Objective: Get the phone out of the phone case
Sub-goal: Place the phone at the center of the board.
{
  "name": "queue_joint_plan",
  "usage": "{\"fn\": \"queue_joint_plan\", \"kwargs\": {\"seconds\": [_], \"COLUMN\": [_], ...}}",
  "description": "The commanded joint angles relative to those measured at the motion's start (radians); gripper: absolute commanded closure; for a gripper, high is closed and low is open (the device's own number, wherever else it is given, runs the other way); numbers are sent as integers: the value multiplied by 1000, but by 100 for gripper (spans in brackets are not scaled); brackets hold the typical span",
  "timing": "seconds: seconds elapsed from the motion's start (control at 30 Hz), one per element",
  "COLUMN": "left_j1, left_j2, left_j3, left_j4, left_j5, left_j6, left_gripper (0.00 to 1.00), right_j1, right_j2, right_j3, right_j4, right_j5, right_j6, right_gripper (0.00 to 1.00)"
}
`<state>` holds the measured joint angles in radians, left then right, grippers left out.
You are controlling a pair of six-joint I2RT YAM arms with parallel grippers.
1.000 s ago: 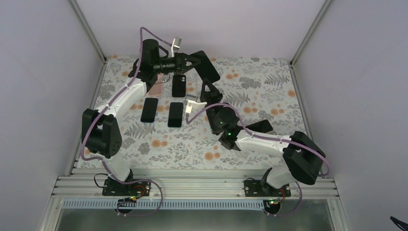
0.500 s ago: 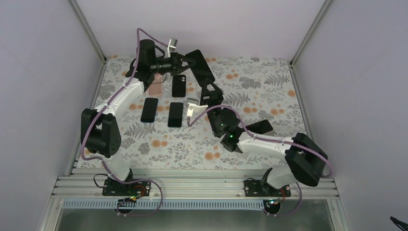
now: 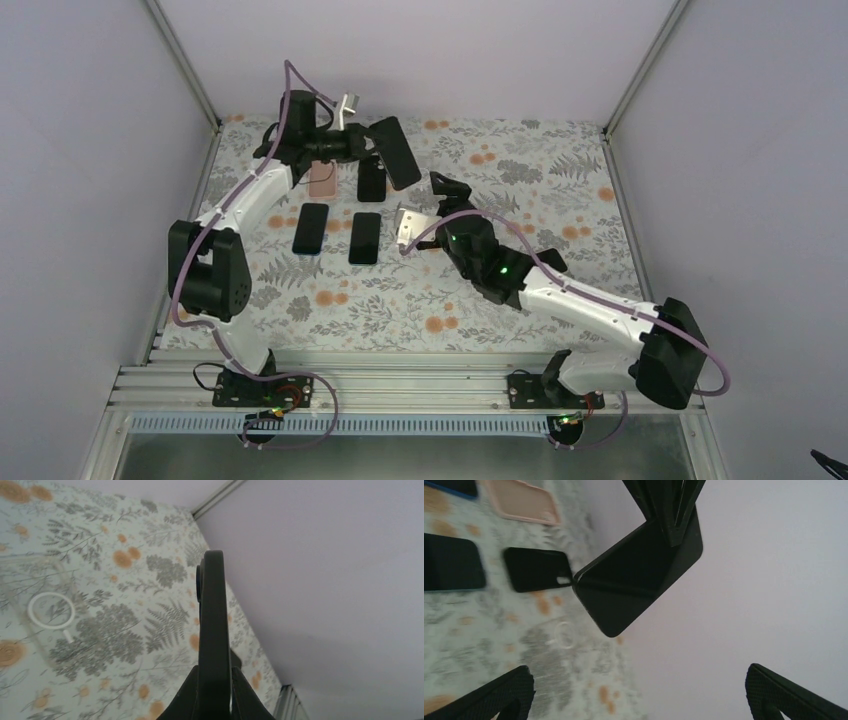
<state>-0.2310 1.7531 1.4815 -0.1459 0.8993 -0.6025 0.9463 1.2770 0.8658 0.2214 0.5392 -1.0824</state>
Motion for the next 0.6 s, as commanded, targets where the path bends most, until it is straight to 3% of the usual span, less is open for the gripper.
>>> {"fn": "queue_joint_plan", "kwargs": {"seconds": [0.0,0.13,0.3,0.57], "left_j1": [6,5,-1,-71], "left_j2": [27,47,102,189], "left_j3": [-18,-68,-139,-122], "left_j4": [-102,-167,-197,-237], "left_j5": [27,70,190,173], "left_j6": [214,349,463,532], "left_gripper": [98,98,98,97], "right_j1": [-41,-107,-183,-277], "right_j2": [-44,-64,-74,-85], "right_j3": [99,191,258,284], "right_j4": [-383,-550,-633,-654], "right_j5": [-175,-380,-562,-679], "right_j6": [246,331,397,467], "right_gripper": [1,1,1,1]}}
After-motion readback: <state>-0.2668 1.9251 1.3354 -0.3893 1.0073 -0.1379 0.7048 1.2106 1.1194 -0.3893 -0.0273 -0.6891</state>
